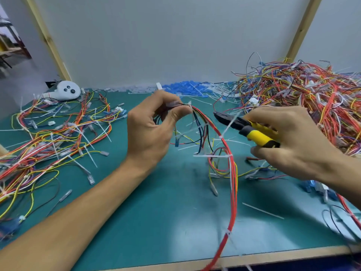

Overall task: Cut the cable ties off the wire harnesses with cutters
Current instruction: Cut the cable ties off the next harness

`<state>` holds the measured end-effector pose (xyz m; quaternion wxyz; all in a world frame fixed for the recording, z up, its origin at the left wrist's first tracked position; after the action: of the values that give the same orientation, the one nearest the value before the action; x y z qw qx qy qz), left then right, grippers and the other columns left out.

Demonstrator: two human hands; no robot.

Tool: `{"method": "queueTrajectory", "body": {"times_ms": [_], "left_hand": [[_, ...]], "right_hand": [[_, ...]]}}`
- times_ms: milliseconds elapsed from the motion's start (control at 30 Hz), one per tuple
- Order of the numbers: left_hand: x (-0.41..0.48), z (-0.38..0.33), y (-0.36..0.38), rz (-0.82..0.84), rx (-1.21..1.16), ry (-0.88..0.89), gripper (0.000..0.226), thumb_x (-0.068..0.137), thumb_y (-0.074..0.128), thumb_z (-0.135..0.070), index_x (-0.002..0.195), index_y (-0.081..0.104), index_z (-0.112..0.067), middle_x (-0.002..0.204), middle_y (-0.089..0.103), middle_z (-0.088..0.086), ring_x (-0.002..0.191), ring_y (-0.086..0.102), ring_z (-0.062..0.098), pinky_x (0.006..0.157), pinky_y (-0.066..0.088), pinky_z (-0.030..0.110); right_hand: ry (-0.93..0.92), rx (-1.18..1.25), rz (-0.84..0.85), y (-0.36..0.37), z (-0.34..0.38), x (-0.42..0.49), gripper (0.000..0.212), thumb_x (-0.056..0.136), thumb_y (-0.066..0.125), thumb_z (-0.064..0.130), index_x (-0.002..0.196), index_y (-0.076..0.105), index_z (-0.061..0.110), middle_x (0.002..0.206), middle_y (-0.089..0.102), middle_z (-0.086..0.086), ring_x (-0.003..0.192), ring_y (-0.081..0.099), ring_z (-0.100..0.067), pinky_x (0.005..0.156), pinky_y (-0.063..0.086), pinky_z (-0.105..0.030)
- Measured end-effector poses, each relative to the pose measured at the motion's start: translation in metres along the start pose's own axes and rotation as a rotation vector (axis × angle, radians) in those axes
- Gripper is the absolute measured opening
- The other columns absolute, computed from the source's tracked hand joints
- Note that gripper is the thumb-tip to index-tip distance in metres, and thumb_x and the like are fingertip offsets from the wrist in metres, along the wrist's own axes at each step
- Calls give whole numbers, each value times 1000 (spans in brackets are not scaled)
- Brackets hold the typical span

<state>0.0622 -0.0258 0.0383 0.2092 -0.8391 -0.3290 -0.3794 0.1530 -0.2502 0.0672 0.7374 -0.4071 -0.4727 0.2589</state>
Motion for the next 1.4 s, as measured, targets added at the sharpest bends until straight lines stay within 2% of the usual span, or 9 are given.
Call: {"method": "queueTrajectory", "body": {"times_ms": [100,333,467,600,700,800,1033,1133,1400], "left_hand": [[7,14,-7,-56,-60,-99,14,90,79,-26,88,66,-20,76,62,-14,73,57,14,68,50,35],[9,21,-14,-129,-44,-150,15,92,79,-23,87,66,-17,76,59,1,70,53,14,64,48,37],[9,19,-12,-124,-11,-129,16,91,79,-27,86,66,-20,75,60,0,70,55,16,64,50,43],[7,16,-12,-118,1,-112,18,91,79,-26,86,66,-16,73,59,-5,69,54,14,63,48,37],[8,13,-13,-134,22,-107,18,92,79,-24,86,66,-13,72,58,-9,67,51,9,62,45,25],[9,13,-16,-154,20,-112,17,92,78,-23,86,66,-13,73,59,-9,67,52,8,64,44,20],[9,10,-16,-160,26,-109,18,92,79,-23,86,65,-13,71,60,-6,66,53,9,62,46,21],[9,9,-16,-163,21,-107,18,92,79,-23,85,65,-14,71,60,-8,66,54,9,62,47,22],[7,7,-13,-150,35,-95,19,92,79,-26,84,64,-16,71,58,-9,66,52,12,60,46,33]], "right_hand": [[20,22,5,-1,-6,0,40,60,69,19,100,71,14,87,63,1,78,56,-30,70,49,-44],[-2,-126,-33,-6,-6,-3,57,66,65,25,122,71,18,104,66,4,90,60,-24,75,54,-43],[28,-243,-94,-4,1,-3,55,73,51,41,120,70,21,105,68,1,97,62,-28,71,54,-41],[58,-270,-102,1,4,-6,51,73,53,40,117,70,21,103,68,2,94,63,-31,66,52,-39],[89,-300,-118,2,3,-4,45,73,59,38,114,70,21,100,68,1,92,62,-32,64,50,-38],[84,-321,-130,-1,4,-3,44,75,55,41,112,69,21,99,68,1,92,62,-30,63,49,-37],[116,-341,-128,-2,3,-3,41,78,57,43,111,69,22,96,66,3,93,63,-30,63,47,-36],[107,-339,-143,-5,5,-3,47,78,47,49,110,69,24,94,66,4,90,62,-29,62,43,-34],[85,-357,-162,-11,8,-2,51,74,44,48,109,69,20,93,66,0,88,62,-32,63,33,-32]]}}
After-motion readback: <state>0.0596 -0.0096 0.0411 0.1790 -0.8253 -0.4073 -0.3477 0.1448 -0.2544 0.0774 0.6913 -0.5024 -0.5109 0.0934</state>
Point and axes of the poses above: each hand's wrist, its own x-axis towards the middle knuckle, its own y-axis out of the palm, z = x × y, the point moved 6 cm from there along x, towards the middle knuckle
